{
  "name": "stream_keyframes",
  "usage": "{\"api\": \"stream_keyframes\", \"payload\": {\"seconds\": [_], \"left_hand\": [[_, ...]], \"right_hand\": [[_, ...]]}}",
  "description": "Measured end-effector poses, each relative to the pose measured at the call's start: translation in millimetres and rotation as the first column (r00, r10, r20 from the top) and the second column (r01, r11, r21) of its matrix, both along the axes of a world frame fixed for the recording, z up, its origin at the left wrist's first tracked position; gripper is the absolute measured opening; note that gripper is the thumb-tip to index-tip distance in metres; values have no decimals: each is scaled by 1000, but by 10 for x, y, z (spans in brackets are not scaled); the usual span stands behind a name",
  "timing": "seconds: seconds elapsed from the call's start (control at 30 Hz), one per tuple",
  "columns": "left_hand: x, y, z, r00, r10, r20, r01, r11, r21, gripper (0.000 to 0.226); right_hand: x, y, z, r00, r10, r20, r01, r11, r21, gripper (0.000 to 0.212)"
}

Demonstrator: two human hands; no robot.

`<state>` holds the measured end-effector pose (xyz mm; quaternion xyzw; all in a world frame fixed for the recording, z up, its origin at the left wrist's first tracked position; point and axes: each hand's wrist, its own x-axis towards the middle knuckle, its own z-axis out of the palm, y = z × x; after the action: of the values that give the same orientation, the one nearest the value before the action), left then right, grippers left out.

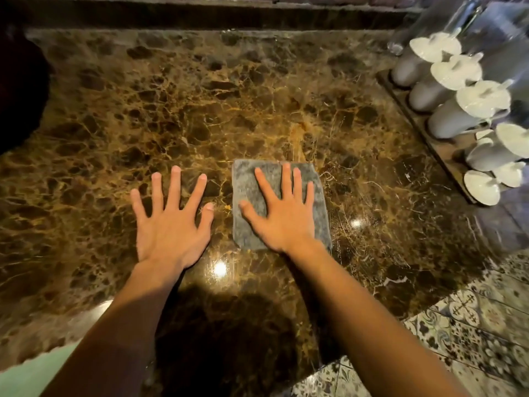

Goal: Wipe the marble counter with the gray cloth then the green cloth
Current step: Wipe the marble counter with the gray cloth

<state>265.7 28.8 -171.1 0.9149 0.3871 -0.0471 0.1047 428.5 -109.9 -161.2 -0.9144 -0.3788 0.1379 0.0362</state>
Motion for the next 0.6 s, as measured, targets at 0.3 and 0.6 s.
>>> {"api": "stream_keyframes", "payload": {"seconds": [0.3, 0.6], "left_hand": [[20, 13, -43, 1000, 6, 12, -6, 1000, 20, 62], [32, 8, -20, 1000, 9, 19, -9, 1000, -4, 60]], "right_hand": [[1390, 1073, 24, 997, -72, -40, 70, 997, -43, 81], [725, 360, -31, 999, 23, 42, -24, 999, 21, 80]]}}
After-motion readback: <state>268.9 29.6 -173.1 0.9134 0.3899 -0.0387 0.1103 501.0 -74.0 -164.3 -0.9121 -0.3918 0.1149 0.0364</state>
